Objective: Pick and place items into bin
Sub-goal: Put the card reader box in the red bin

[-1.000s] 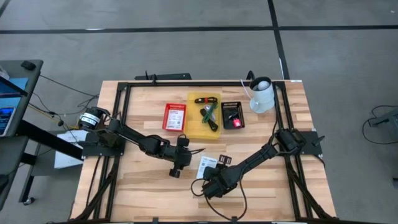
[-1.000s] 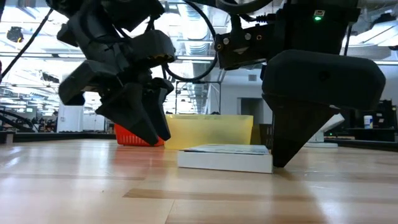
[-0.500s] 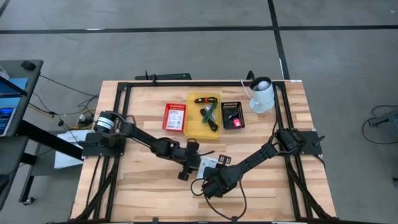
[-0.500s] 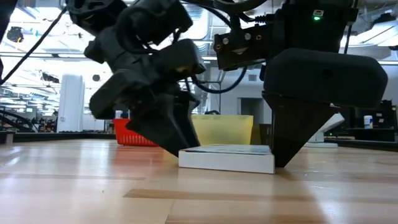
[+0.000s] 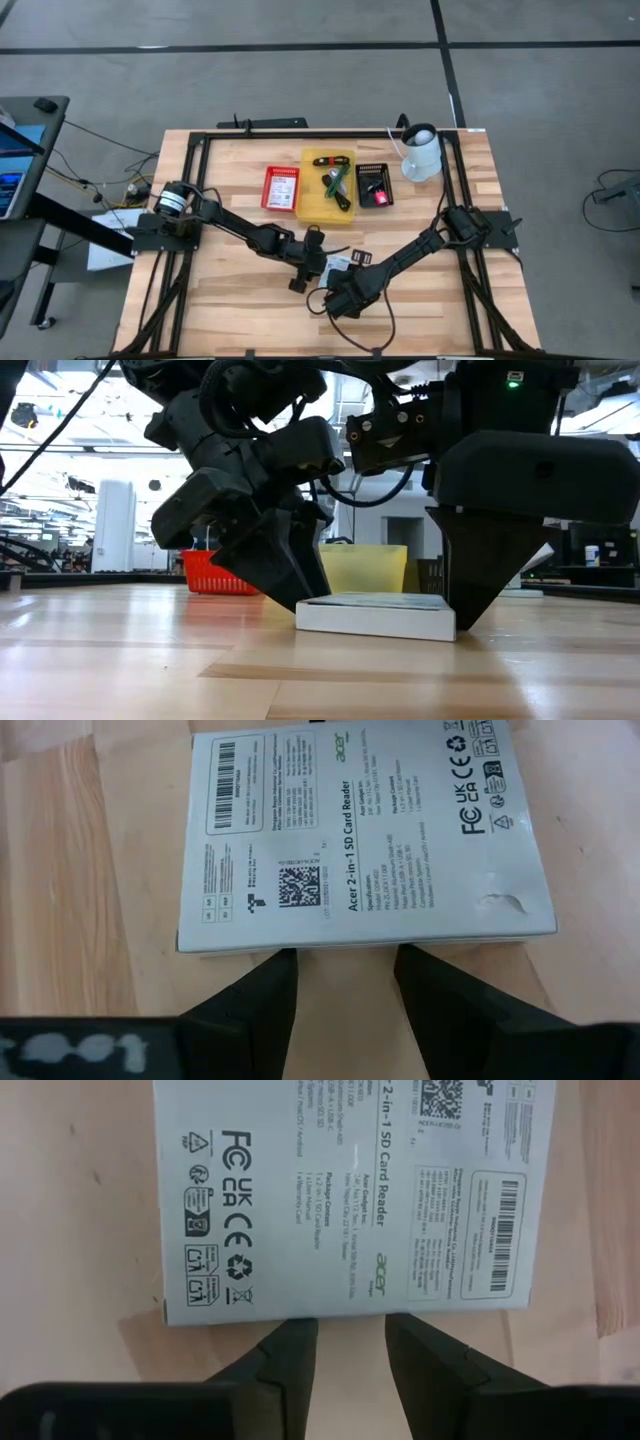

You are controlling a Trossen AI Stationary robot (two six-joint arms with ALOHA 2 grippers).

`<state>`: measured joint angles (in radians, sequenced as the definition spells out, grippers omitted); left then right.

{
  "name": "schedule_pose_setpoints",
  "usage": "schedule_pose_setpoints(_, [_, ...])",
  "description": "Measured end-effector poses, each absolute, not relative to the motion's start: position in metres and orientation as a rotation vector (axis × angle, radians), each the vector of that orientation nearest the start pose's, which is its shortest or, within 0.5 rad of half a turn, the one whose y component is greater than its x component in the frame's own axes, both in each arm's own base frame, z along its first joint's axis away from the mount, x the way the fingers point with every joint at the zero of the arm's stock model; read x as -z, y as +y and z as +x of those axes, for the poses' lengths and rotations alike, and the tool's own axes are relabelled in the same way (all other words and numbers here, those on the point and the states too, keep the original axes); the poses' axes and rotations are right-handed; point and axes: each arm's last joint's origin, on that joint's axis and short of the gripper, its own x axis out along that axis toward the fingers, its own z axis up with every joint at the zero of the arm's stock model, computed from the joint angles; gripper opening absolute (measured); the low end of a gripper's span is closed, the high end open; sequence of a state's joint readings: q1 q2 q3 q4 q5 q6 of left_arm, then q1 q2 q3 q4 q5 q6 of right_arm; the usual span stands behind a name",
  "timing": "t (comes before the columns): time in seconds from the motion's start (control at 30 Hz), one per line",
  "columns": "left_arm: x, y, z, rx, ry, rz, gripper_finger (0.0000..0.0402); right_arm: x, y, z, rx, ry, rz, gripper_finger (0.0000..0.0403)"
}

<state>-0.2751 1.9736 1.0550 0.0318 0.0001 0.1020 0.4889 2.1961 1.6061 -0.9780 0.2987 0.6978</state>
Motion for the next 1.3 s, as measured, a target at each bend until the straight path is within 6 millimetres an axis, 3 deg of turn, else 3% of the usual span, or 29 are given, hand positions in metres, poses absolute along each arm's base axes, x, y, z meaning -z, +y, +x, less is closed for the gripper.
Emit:
schedule_pose_setpoints(0.67, [-0.13,-0.115,0.375,0.333,0.934,0.291,0.0167,-0.144,0.184,0.376,0.328,1.37,-0.05,0.0121])
schedule_pose_setpoints(1.3, [-0.133,-0.12,0.372,0.345,0.953,0.338,0.0167,-0.153,0.191,0.378,0.294,1.339,-0.086,0.0121])
